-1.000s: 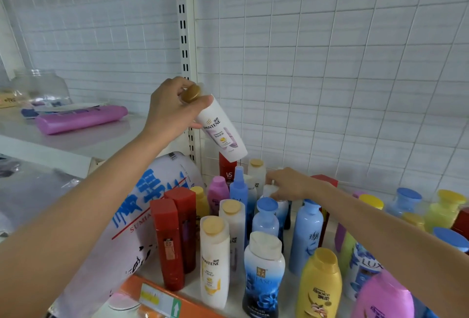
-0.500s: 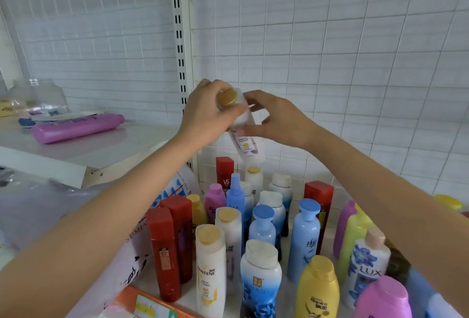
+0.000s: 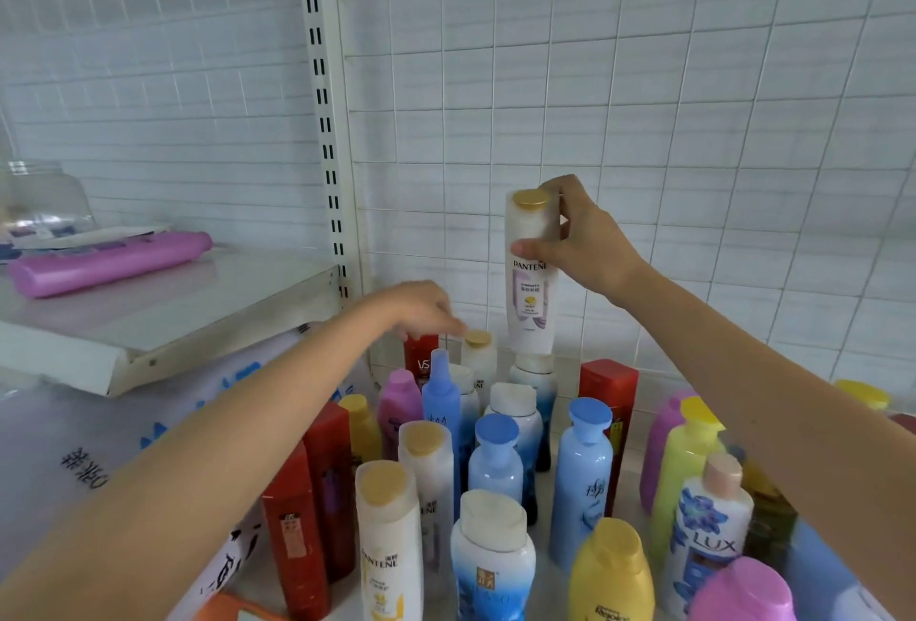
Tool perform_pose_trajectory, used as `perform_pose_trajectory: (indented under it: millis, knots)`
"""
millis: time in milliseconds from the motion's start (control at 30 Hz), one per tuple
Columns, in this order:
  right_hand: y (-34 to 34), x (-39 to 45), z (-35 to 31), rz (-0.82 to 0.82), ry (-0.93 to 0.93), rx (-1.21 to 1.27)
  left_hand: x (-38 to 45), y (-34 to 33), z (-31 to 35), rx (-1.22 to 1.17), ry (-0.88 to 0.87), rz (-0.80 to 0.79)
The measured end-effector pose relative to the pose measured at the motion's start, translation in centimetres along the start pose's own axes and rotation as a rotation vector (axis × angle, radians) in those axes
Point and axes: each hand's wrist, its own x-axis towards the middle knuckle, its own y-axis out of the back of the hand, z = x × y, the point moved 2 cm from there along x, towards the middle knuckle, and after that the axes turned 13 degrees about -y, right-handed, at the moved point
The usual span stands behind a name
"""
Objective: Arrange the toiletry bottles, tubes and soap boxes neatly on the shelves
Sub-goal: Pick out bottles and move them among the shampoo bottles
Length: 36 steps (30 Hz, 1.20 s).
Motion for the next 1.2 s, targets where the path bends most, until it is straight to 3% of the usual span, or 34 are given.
perform_pose_trajectory:
  millis: [200,400,600,733,933,1200]
  knots:
    - [0.0,0.5,1.2,-0.020,0.007,-0.077,4.5,-2.9,-0.5,0.033,0.160,-0.373]
    - [-0.1,0.7,2.1,0.050,0.007,-0.119,7.2,-4.3,-1.5,0.140,0.086,-0.439]
    - [-0.9,1.2,2.1,0.065,-0.015,-0.082,6.8,-4.0,-1.6,0.119,-0.016,-0.254]
    - [-1.5,1.7,1.9,0.056,-0.018,-0.084,5.3,-1.7,-1.7,-0.041,-0.018,-0.092]
    - [-3.2,2.2,1.9,0.040,-0.024,-0.084,0.4,4.0,-1.2,-0.006,-0.083,0.270]
    - [-9.1,1.9,3.8,-0.415,-0.116,-0.382,-4.9,8.1,-2.0,-0.112,-0.093,0.767]
